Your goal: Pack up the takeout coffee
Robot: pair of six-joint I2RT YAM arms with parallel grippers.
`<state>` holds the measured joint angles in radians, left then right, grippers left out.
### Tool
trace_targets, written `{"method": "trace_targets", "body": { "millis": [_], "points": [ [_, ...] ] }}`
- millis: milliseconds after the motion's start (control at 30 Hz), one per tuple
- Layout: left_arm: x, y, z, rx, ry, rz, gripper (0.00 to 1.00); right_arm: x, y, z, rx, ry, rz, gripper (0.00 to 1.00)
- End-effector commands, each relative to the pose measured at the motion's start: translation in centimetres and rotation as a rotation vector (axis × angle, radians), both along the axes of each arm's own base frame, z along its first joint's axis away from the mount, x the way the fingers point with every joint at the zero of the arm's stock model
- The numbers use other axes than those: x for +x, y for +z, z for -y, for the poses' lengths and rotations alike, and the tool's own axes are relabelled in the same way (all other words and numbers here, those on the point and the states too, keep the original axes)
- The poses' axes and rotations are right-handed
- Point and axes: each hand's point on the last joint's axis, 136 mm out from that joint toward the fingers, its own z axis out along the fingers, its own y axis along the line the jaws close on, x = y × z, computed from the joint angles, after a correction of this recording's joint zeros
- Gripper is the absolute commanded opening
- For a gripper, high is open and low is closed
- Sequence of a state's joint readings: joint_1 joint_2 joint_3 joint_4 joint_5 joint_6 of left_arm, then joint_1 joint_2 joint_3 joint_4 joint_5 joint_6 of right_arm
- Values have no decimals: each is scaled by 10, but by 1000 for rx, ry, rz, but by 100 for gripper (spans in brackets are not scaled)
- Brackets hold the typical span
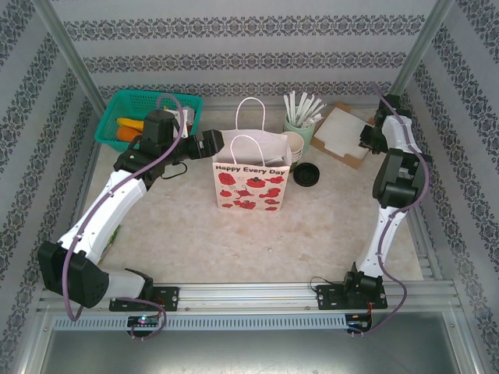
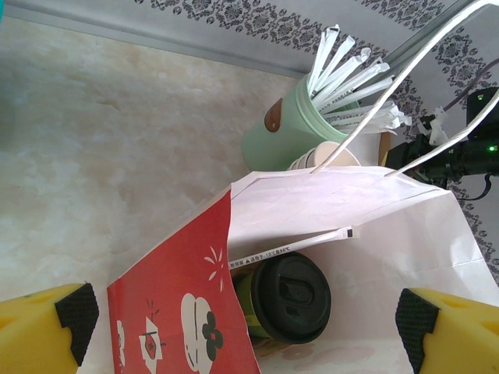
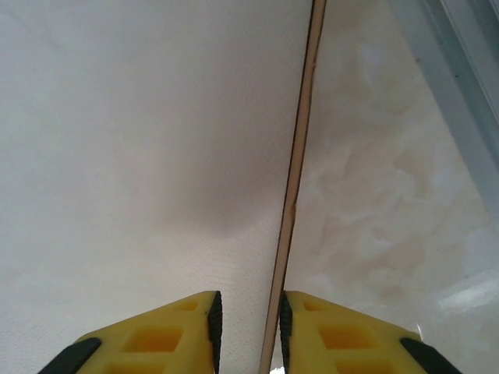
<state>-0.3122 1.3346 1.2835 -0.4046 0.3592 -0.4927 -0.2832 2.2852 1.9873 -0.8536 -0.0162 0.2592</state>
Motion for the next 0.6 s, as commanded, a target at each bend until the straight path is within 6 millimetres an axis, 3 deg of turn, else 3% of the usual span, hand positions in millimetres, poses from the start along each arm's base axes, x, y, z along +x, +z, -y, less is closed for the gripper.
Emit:
{"method": "trace_targets", "body": {
  "millis": [0,100,233,367,567],
  "points": [
    [3,8,0,20,-10,23,100,-9,-6,-1,-28,19,-72,28],
    [3,8,0,24,-8,24,100,-15,-13,0,-40,20,-108,27],
    [2,6,-1,31,-7,20,100,-15,-11,-2,-33,28,-93,15],
    [0,3,-4,39,0,12,100,-11,5,-4,-32,44,-51,1],
    [-3,3,-5,40,2,23,100,-43,34,3,-105,67,-57,0]
  ]
}}
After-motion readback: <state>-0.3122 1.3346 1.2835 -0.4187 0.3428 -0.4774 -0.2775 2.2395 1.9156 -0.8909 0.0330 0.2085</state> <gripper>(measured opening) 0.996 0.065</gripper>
